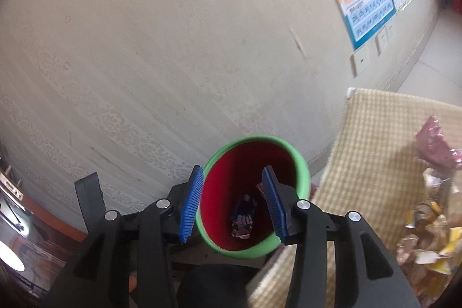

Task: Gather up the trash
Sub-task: 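Move both tools back to the table toward the milk carton and juice box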

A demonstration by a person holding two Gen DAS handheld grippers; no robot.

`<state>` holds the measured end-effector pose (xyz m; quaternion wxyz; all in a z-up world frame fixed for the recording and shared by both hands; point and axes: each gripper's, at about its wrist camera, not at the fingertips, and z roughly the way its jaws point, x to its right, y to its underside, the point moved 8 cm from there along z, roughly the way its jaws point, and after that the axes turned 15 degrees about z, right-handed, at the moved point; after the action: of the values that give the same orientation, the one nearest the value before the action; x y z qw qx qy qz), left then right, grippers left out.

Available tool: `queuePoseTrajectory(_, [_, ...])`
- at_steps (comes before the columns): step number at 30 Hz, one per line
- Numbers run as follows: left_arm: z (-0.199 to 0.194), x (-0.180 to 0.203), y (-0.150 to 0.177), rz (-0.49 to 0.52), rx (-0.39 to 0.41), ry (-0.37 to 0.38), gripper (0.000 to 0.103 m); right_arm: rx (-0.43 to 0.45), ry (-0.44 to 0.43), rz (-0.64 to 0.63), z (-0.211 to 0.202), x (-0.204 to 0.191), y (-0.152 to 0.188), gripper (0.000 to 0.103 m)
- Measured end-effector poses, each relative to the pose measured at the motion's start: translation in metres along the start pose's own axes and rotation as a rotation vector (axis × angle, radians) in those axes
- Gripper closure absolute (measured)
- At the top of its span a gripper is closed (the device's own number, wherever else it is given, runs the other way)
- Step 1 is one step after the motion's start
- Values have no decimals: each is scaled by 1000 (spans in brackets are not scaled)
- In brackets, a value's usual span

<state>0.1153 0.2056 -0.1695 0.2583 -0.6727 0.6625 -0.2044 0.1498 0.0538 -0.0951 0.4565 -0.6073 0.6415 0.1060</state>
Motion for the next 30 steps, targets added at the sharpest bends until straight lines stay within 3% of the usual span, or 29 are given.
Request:
queuePoseTrajectory(6, [-14,32,0,9,20,66,53,74,125,-59,-60,38,12,53])
queuePoseTrajectory(11, [-28,85,9,49,17,168,53,119,265,-76,-105,80,35,46])
queuePoseTrajectory(18, [-22,193,48,133,-95,370,50,122,426,-55,-140,141,81,46])
queuePoseTrajectory(24, [6,250,69,220,-211,395,50,119,435,40,-158,174,108,46])
queuePoseTrajectory(30, [31,271,101,230,-337,428,52,153,420,70,-172,181,110,46])
